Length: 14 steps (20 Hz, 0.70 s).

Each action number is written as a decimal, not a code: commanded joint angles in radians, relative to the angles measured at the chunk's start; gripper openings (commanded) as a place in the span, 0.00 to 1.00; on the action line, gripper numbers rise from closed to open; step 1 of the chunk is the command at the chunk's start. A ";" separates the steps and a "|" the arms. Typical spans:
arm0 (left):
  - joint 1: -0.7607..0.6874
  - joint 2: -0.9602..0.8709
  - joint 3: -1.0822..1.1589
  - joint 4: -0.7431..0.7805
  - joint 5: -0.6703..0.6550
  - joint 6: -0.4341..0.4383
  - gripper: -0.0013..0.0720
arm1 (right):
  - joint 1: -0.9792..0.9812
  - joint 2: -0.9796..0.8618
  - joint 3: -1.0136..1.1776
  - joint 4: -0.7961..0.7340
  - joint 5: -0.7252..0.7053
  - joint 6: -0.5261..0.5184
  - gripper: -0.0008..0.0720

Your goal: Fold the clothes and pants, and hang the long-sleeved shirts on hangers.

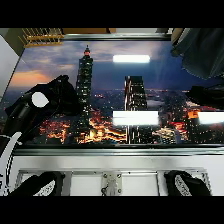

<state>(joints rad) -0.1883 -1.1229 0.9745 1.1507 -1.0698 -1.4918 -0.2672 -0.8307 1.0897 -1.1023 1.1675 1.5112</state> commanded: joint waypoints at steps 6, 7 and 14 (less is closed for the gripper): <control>-0.001 0.000 0.000 0.000 0.000 0.000 0.02 | 0.001 -0.001 0.000 0.000 0.000 0.000 0.04; -0.001 -0.001 0.000 -0.002 0.002 0.000 0.02 | 0.001 -0.001 0.000 0.000 0.000 0.000 0.04; 0.135 -0.117 0.183 0.291 0.288 0.077 0.96 | 0.001 -0.001 0.000 0.000 0.000 0.000 0.04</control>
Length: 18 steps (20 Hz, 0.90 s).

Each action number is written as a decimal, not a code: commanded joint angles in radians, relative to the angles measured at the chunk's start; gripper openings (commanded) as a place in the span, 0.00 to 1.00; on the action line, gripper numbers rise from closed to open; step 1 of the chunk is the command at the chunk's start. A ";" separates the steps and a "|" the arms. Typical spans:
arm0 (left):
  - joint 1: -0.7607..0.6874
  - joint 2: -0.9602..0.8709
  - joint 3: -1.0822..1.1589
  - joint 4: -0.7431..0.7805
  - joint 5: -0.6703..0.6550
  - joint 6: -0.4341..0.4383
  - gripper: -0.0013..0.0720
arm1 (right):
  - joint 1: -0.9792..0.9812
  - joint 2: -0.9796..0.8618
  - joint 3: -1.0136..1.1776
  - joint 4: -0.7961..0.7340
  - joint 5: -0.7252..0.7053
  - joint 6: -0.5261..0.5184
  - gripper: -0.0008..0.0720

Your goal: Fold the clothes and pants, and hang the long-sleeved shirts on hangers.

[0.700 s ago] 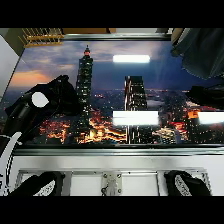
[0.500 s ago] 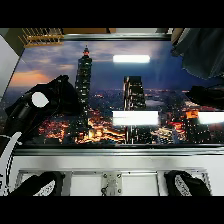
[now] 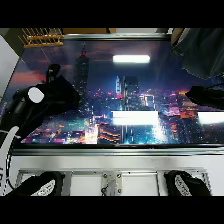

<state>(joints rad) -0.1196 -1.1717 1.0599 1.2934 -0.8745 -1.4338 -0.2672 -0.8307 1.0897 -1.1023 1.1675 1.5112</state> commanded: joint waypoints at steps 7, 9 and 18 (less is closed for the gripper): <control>0.126 -0.459 0.309 0.233 0.084 0.020 0.96 | 0.001 -0.001 0.000 0.000 0.000 0.000 0.04; 0.104 -0.540 0.327 0.233 0.082 0.020 0.96 | 0.001 -0.001 0.000 0.000 0.000 0.000 0.04; -0.039 -0.609 0.513 0.221 -0.092 -0.023 0.02 | 0.001 -0.001 0.000 0.000 0.000 0.000 0.04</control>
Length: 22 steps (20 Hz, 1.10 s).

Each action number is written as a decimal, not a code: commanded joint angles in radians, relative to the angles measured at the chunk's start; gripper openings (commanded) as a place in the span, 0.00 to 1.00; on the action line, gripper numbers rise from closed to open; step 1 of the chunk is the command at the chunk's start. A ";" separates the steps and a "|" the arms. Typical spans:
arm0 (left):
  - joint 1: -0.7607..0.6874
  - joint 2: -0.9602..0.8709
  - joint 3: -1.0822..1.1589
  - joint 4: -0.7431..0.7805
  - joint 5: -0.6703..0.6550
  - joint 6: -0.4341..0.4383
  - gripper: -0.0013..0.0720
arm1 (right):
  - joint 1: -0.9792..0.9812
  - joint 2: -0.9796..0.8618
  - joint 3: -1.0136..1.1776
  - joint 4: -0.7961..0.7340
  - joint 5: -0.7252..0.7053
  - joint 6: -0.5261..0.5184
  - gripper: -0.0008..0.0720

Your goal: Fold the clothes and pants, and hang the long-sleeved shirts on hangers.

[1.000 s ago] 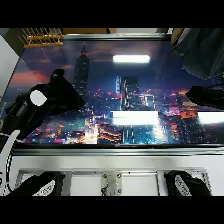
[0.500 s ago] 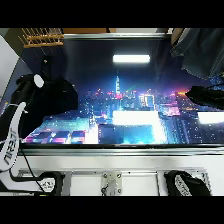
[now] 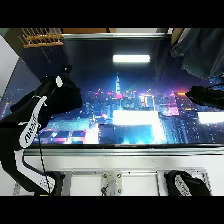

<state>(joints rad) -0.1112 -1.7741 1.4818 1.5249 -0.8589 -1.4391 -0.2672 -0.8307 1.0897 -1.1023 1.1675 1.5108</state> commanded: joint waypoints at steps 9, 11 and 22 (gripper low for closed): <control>-0.549 0.141 0.214 -0.157 -0.070 0.050 0.02 | 0.001 -0.001 0.000 0.000 0.000 0.000 0.04; -0.633 0.115 0.214 -0.154 -0.027 0.049 0.14 | 0.001 -0.001 0.000 0.000 0.000 0.000 0.04; -0.192 0.454 -0.192 -0.085 -0.192 -0.299 0.84 | 0.001 -0.001 0.000 0.000 0.000 0.000 0.04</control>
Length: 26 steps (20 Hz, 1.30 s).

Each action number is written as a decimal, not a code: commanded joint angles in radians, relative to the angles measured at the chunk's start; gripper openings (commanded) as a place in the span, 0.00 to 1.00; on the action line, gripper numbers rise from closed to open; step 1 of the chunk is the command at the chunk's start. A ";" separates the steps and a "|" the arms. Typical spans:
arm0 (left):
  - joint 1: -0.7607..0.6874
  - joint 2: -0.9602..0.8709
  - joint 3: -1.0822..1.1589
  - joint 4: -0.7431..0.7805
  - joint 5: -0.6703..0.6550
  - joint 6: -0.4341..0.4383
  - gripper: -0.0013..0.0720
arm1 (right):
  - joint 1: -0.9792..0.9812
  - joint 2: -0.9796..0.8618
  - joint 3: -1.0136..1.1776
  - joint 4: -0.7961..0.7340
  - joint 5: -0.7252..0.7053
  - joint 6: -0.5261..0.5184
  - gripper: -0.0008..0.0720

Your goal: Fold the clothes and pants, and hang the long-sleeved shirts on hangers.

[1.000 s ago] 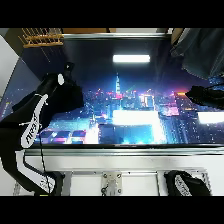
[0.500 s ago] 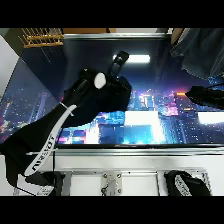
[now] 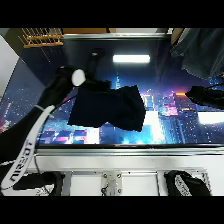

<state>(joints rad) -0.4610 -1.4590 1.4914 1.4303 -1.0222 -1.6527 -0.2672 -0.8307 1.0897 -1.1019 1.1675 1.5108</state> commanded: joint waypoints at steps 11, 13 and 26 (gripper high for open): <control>0.764 0.357 -0.961 -0.539 0.226 -0.082 0.84 | 0.001 -0.001 0.000 0.000 0.000 0.000 0.04; 0.760 0.310 -0.978 -0.599 0.233 -0.054 0.84 | 0.001 -0.001 0.000 0.000 0.000 0.000 0.04; 0.579 0.089 -0.753 -0.662 0.320 -0.018 0.03 | 0.001 -0.001 0.000 0.000 0.000 0.000 0.04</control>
<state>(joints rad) 0.1276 -1.3544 0.6964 0.7727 -0.7059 -1.6741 -0.2668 -0.8307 1.0897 -1.1019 1.1675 1.5108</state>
